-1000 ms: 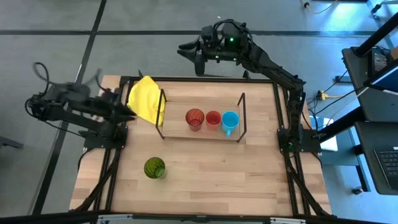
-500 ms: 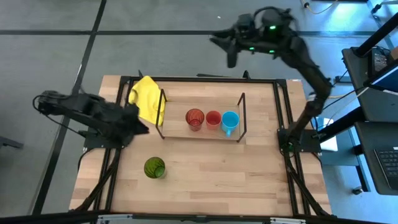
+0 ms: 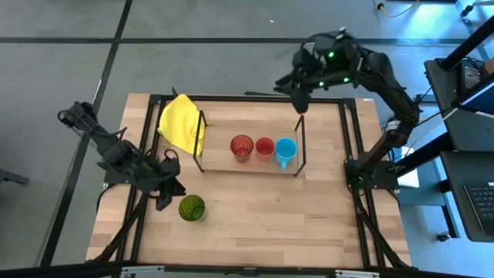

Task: Stack small to large cups/mugs on shelf
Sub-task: Put the green cup on the shelf

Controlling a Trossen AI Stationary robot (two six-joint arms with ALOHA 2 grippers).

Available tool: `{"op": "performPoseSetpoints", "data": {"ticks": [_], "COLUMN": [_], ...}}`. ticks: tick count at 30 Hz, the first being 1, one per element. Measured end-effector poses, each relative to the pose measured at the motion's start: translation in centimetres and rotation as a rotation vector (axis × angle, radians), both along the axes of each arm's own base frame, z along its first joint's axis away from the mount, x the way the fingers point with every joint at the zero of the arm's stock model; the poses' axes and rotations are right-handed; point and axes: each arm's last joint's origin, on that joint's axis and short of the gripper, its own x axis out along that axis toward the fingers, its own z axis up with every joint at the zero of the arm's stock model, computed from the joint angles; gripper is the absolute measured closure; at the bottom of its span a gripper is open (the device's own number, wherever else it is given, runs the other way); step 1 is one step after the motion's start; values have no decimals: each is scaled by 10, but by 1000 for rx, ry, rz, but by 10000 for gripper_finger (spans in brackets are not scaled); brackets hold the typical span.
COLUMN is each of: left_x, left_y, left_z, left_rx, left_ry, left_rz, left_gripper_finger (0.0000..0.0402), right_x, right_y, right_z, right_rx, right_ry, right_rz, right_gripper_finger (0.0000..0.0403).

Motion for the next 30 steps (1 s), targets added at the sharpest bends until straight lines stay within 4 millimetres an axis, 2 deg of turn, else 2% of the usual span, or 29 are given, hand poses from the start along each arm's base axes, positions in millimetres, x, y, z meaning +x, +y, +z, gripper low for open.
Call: {"op": "performPoseSetpoints", "data": {"ticks": [8, 17, 25, 30], "left_x": [0, 2, 2, 4], "left_y": [-21, -22, -22, -24], "left_z": [-13, -22, -23, -22], "left_rx": [29, 124, 119, 103], "left_ry": [74, 123, 130, 119], "left_rz": [9, 34, 28, 26], "left_gripper_finger": [313, 284, 282, 282], "right_x": [17, 39, 52, 55], "right_y": [16, 11, 7, 6], "right_z": [-17, -44, -75, -85], "right_rx": [16, 29, 98, 113], "right_ry": [51, 79, 150, 171], "right_rz": [69, 71, 41, 35], "right_gripper_finger": [283, 283, 283, 283]}}
